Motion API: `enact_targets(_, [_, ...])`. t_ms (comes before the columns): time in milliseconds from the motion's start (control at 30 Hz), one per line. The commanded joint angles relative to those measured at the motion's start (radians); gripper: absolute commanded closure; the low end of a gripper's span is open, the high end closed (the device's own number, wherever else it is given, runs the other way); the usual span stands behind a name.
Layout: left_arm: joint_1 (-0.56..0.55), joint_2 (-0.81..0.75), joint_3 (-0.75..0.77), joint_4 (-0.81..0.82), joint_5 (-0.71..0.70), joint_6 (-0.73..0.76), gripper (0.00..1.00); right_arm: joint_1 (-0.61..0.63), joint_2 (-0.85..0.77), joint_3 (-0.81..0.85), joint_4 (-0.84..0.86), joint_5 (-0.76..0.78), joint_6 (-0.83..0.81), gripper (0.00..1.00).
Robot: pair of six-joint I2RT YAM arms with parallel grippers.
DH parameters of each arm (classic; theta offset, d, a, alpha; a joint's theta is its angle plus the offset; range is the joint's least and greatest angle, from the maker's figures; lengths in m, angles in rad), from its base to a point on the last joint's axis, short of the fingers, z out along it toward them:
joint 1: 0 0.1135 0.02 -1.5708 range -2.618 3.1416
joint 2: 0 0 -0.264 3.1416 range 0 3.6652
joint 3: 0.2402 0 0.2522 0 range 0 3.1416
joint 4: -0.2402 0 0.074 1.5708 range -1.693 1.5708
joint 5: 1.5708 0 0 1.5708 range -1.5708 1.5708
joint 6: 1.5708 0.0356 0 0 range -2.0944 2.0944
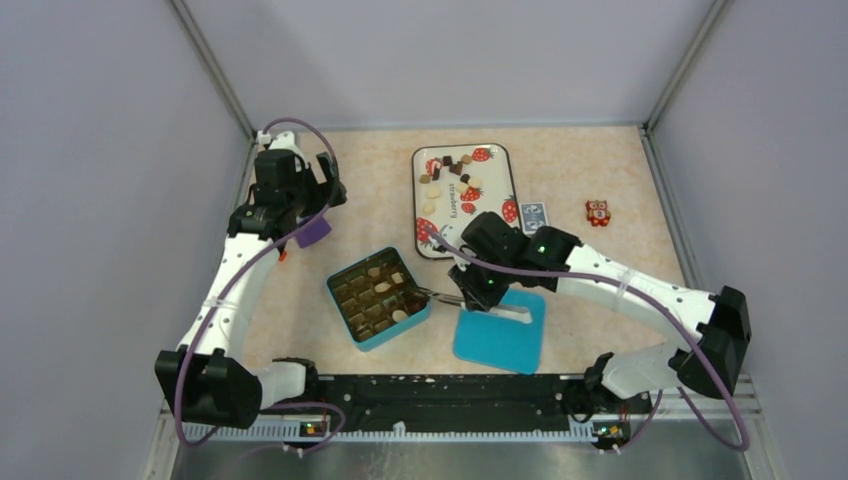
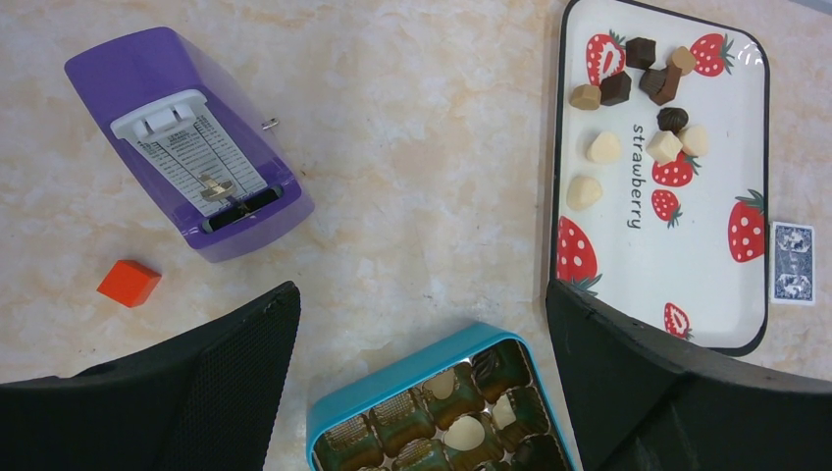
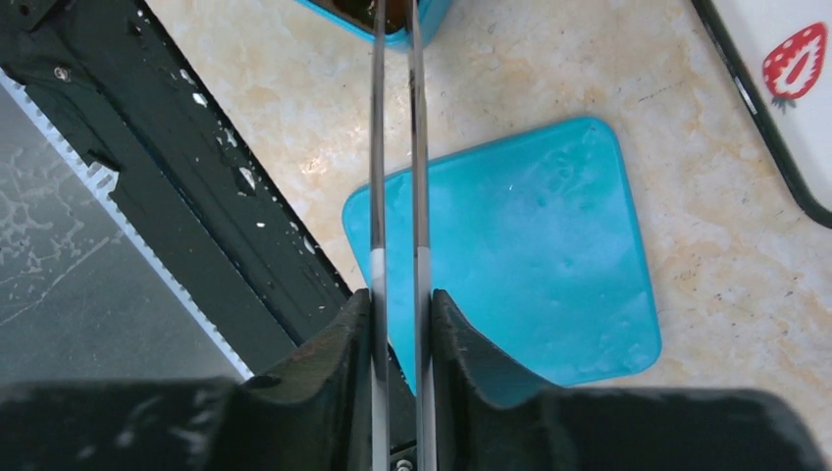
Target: Pack the chocolate
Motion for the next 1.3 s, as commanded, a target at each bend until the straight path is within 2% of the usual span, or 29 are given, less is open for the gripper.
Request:
enact_targets(0, [0.007,-0.022,0.015,0.024,0.008,-0.003,0.01,0.005,-0.088,0.068,0.110,0.035,0.038,0.83])
enact_targets(133, [0.007,-0.025,0.018,0.020,0.001,-0.002,0.01,-0.096,-0.133,0.097,0.193,0.012,0.088,0.86])
enact_targets(200, [0.007,-0.028,0.016,0.018,-0.001,-0.002,0.01,-0.197,-0.150,0.090,0.243,-0.024,0.119,0.86])
enact_targets(333, [0.007,-0.026,0.019,0.016,-0.006,-0.003,0.01,-0.317,-0.105,0.101,0.298,-0.015,0.182,0.86])
enact_targets(600, [0.007,-0.028,0.019,0.013,-0.018,-0.002,0.01,-0.354,0.062,0.167,0.388,0.208,0.247,0.80])
enact_targets(933, [0.007,-0.012,0.026,0.018,-0.017,0.003,0.01,-0.410,0.310,0.302,0.493,0.214,0.327,0.68])
enact_targets(1267, [0.007,0.002,0.030,0.024,-0.015,0.006,0.01,-0.422,0.476,0.415,0.511,0.235,0.363,0.63])
